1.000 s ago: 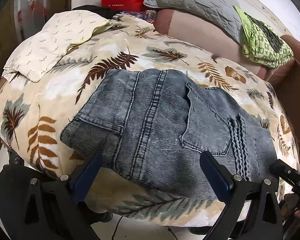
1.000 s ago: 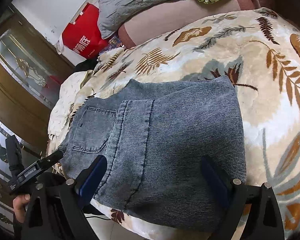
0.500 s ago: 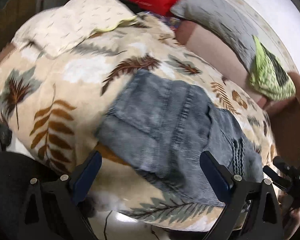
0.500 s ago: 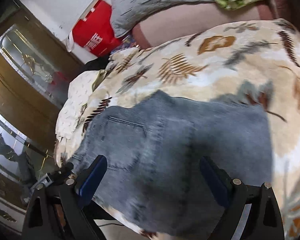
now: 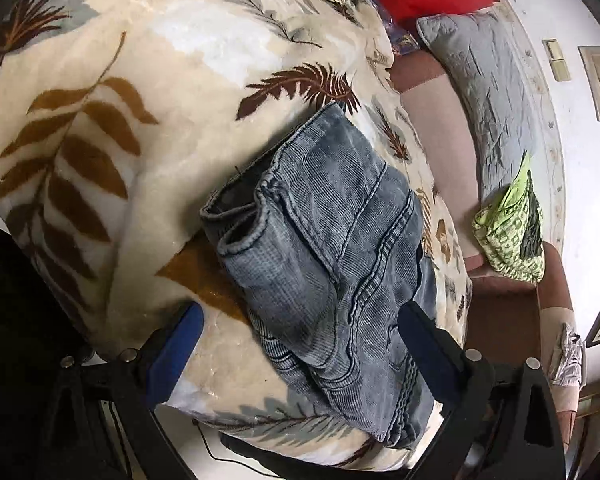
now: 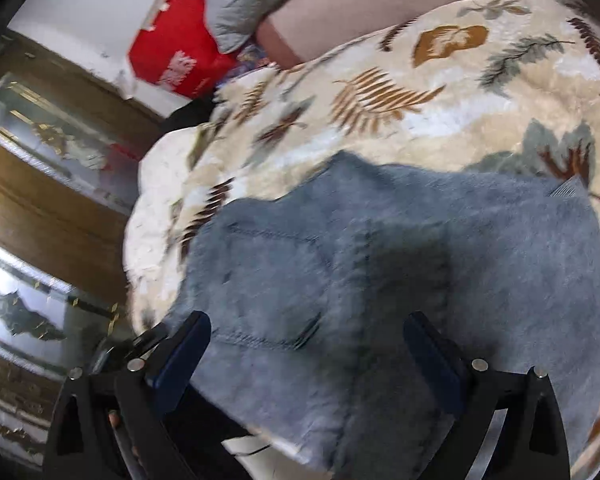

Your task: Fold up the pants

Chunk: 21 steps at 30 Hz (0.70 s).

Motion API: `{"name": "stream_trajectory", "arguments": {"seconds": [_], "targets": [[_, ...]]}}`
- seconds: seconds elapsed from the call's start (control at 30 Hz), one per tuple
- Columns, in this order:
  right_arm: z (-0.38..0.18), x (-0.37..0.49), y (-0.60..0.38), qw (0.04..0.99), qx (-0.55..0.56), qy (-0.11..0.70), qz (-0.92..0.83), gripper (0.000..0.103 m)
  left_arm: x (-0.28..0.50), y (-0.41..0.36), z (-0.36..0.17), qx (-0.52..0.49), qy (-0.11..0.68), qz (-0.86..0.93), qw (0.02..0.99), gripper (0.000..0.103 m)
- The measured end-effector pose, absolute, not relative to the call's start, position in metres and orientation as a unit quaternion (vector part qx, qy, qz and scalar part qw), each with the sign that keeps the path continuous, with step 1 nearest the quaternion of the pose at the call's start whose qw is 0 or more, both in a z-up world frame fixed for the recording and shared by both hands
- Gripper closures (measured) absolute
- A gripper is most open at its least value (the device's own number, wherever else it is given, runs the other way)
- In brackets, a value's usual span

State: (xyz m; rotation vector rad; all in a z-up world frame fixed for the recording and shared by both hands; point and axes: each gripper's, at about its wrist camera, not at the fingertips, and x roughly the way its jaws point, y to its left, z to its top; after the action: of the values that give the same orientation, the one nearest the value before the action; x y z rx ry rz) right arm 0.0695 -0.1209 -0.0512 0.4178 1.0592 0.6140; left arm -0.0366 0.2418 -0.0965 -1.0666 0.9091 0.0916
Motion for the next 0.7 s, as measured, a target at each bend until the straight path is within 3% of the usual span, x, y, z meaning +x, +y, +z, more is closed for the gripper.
{"name": "stream_trajectory", "arguments": {"seconds": [0.1, 0.13, 0.17, 0.23, 0.47, 0.7], "targets": [[-0.055, 0.065, -0.103, 0.776, 0.198, 0.507, 0.319, 0.004, -0.028, 0.241, -0.093, -0.489, 0.41, 0.045, 0.768, 0.006], [-0.057, 0.064, -0.092, 0.766, 0.199, 0.511, 0.334, 0.004, -0.025, 0.241, -0.091, -0.485, 0.406, 0.046, 0.773, 0.02], [-0.059, 0.064, -0.086, 0.764, 0.197, 0.513, 0.339, 0.004, -0.021, 0.24, -0.087, -0.475, 0.406, 0.044, 0.779, 0.049], [-0.065, 0.066, -0.075, 0.758, 0.195, 0.522, 0.34, 0.004, -0.014, 0.239, -0.084, -0.442, 0.416, 0.064, 0.792, 0.076], [-0.099, 0.081, -0.032, 0.714, 0.202, 0.568, 0.356, 0.003, -0.016, 0.243, -0.086, -0.444, 0.398, 0.066, 0.8, 0.089], [-0.074, 0.066, -0.1, 0.737, 0.284, 0.507, 0.344, 0.002, -0.011, 0.17, 0.002, -0.255, 0.329, 0.027, 0.909, 0.091]]}}
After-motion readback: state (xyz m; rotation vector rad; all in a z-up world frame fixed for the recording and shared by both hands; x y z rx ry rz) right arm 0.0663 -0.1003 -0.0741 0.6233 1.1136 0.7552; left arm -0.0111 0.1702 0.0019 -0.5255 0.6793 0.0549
